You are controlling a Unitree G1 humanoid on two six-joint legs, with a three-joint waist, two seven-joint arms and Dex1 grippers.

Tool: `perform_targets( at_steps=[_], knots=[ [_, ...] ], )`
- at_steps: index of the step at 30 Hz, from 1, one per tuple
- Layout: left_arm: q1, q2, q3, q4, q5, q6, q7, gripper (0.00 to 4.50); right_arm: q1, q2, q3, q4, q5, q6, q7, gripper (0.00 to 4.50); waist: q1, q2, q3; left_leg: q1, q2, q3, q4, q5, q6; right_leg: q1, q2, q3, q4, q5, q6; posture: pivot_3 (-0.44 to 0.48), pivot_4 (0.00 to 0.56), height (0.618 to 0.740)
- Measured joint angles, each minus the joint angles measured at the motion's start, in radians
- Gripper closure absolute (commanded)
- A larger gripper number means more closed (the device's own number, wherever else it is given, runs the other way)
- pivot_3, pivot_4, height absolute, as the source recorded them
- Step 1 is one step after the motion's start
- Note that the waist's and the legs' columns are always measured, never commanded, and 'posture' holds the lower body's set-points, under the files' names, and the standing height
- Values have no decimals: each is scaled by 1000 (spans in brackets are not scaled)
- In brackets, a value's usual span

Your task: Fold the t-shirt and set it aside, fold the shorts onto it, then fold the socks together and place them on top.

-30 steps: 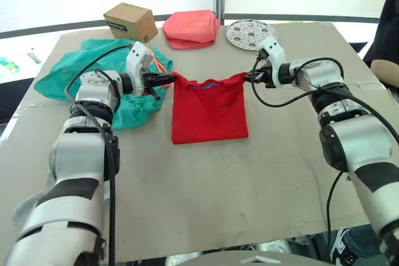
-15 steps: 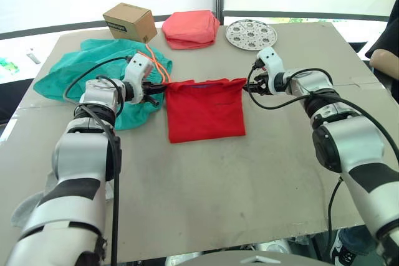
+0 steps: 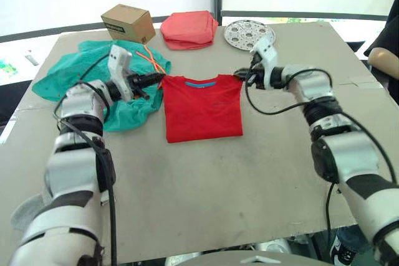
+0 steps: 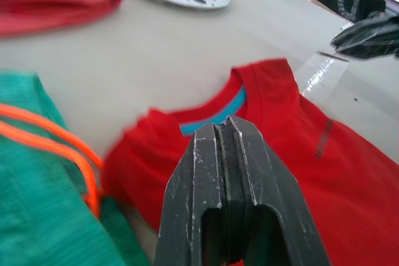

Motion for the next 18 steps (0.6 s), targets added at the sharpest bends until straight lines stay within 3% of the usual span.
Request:
perform_targets(
  at_steps=[6, 9, 12, 13, 14, 16, 17, 18],
  knots=[
    [378, -115, 17, -594, -101, 161, 214, 4500, 104, 146, 14, -8, -28, -31, -233, 4469, 3, 0, 0, 1, 0, -2, -2, 0, -1, 0, -6, 1, -1, 0, 0, 0, 150, 740],
    [493, -124, 16, -737, -103, 183, 296, 4500, 151, 160, 25, 2, -42, -69, -288, 4469, 4, 0, 0, 4, -2, 0, -3, 0, -1, 1, -8, 3, -3, 0, -1, 0, 150, 740],
    [629, -154, 25, -899, -134, 189, 353, 4500, 208, 161, 6, -66, -21, -82, -309, 3649, 8, -1, -1, 8, -3, 0, -6, 0, -1, 4, -9, 3, -3, 0, -1, 0, 150, 740],
    [682, -160, 41, -968, -172, 203, 364, 3829, 265, 161, -11, -161, 8, -50, -304, 3115, 9, 0, -1, 7, -2, -1, -7, 0, -1, 3, -10, 2, -3, 0, -1, 0, 150, 740],
    [688, -159, 46, -979, -177, 204, 364, 3678, 274, 159, -13, -176, 14, -44, -303, 2878, 9, 0, -1, 7, -2, -1, -7, 0, -1, 3, -9, 2, -3, 0, -1, 0, 150, 740],
    [731, -143, 95, -1103, -254, 247, 380, 2951, 376, 146, -10, -432, 55, 90, -289, 2136, 8, 0, -1, 7, -1, -1, -7, 0, -2, 2, -9, 3, -3, 0, -1, 0, 150, 740],
    [756, -128, 105, -1152, -276, 258, 379, 2821, 409, 142, -6, -533, 65, 144, -293, 1973, 8, 1, -1, 6, -1, -1, -8, 0, -2, 1, -8, 2, -3, 0, -1, 0, 150, 740],
    [799, -110, 116, -1208, -299, 273, 376, 2343, 449, 137, -2, -643, 78, 203, -301, 1476, 6, 2, -2, 7, -1, -1, -8, 0, -2, 1, -8, 3, -3, -1, -1, 0, 150, 740]
  ],
)
